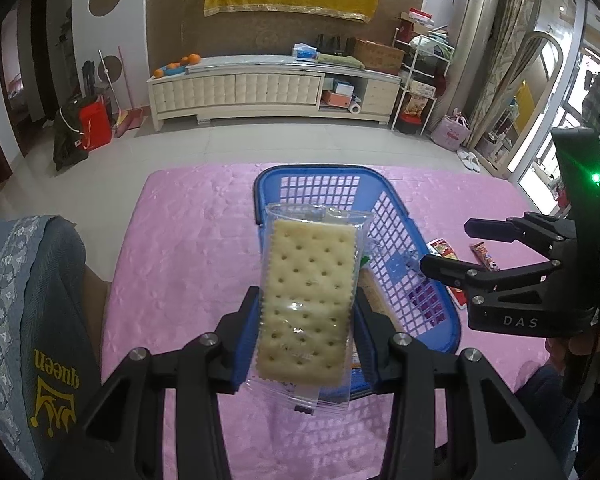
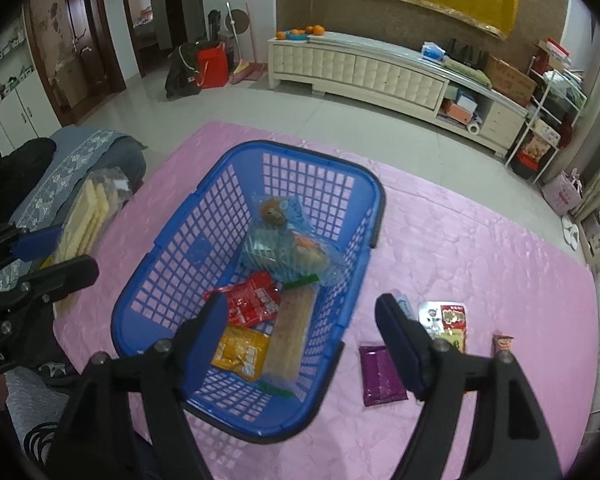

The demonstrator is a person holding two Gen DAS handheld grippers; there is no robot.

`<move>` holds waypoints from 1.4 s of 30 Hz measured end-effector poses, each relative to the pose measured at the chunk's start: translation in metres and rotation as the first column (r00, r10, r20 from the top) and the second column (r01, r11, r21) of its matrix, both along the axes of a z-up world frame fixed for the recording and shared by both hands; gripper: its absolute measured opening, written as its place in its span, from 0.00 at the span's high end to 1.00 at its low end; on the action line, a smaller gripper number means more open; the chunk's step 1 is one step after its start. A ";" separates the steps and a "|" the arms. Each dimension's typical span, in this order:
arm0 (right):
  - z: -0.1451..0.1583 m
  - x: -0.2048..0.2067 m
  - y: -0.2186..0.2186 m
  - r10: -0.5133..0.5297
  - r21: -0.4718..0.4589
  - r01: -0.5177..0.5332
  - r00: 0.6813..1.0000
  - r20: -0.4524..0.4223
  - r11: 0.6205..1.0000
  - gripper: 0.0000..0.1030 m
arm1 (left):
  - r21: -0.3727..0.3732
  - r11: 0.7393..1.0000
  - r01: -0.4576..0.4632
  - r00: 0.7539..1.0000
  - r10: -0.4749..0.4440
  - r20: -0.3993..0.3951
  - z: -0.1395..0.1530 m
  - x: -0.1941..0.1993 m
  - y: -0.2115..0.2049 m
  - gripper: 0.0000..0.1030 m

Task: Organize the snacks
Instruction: 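Lower the square cracker pack into the basket and open the left tool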

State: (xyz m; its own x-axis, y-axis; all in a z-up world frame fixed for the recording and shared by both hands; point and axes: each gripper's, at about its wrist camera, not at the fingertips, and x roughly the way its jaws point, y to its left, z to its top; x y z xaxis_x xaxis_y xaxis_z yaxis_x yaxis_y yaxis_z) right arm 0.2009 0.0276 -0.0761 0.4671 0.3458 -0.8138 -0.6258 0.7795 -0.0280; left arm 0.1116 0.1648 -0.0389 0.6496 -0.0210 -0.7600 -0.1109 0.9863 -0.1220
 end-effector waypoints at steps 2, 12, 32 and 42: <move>0.003 0.000 -0.008 -0.007 0.012 0.007 1.000 -0.002 1.000 0.23 | 0.004 1.000 0.008 1.000 -0.008 0.001 0.001 0.002 -0.003 0.60; 0.006 0.008 -0.039 -0.033 0.046 0.034 0.999 -0.012 0.998 0.23 | 0.021 0.998 0.058 0.998 -0.058 -0.010 -0.001 0.020 -0.032 0.60; -0.036 0.046 -0.058 -0.051 0.068 0.058 0.994 -0.095 0.996 0.23 | 0.007 0.995 0.099 0.989 -0.098 -0.112 -0.041 0.072 -0.051 0.60; -0.039 0.050 -0.065 -0.054 0.079 0.063 0.993 -0.110 0.995 0.23 | 0.065 0.993 0.099 0.987 -0.089 -0.137 -0.051 0.075 -0.057 0.32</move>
State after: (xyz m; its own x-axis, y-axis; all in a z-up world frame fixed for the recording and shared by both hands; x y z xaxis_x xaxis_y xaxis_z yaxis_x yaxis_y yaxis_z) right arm 0.2508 -0.0374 -0.1148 0.3999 0.3886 -0.8301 -0.5753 0.8115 0.1028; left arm 0.1862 0.1080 -0.0902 0.5395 -0.0196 -0.8418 -0.0281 0.9988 -0.0413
